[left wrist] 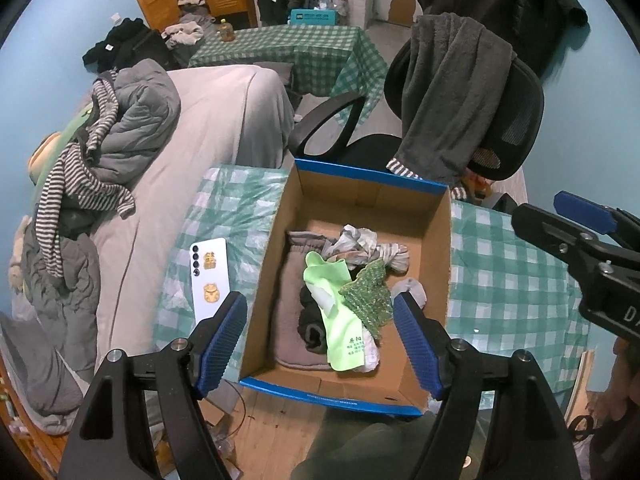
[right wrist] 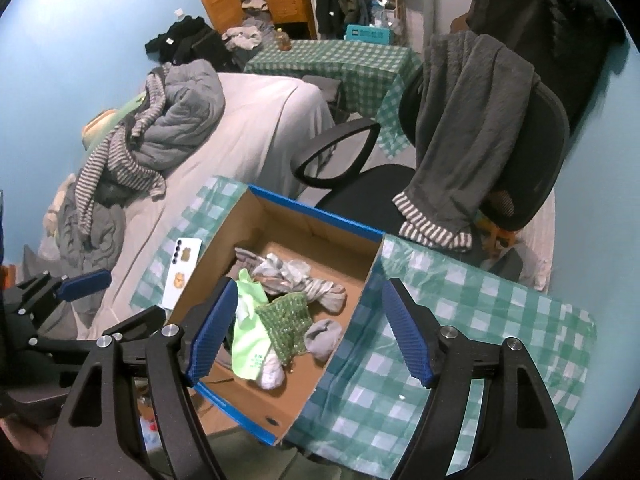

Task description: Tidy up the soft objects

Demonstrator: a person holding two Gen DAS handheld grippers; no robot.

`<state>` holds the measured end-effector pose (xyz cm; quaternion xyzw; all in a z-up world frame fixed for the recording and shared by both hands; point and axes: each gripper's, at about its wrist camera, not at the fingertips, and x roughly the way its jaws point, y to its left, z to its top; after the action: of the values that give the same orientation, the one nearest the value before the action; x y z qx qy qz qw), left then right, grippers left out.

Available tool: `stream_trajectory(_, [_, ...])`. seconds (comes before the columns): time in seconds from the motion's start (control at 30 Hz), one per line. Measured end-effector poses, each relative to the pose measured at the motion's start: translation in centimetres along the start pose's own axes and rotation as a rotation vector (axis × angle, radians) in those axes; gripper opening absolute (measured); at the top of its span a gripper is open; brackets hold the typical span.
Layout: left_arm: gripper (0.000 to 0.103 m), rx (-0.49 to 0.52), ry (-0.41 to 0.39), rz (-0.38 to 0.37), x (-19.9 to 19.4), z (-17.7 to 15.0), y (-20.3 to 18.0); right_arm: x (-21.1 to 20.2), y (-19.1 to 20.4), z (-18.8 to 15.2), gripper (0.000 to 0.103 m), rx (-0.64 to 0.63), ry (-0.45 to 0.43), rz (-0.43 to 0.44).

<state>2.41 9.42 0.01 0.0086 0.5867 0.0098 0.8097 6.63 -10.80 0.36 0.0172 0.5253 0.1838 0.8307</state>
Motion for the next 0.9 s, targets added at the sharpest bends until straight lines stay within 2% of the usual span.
stream_trajectory(0.17, [0.077, -0.022, -0.030, 0.004, -1.4, 0.4, -0.1, -1.2, -0.3, 0.5, 0.075, 0.001, -0.027, -0.001])
stream_trajectory(0.27, [0.085, -0.042, -0.051, -0.005, -2.4, 0.8, -0.2, -1.8, -0.4, 0.6, 0.076, 0.000, -0.044, -0.002])
stream_trajectory(0.43, [0.086, -0.059, -0.071, 0.002, -3.3, 1.2, -0.3, -2.1, -0.8, 0.9, 0.076, 0.004, -0.048, -0.002])
stream_trajectory(0.9, [0.086, -0.098, -0.025, 0.026, -2.9, 1.6, -0.5, -3.1, -0.3, 1.7, 0.076, -0.014, -0.067, 0.010])
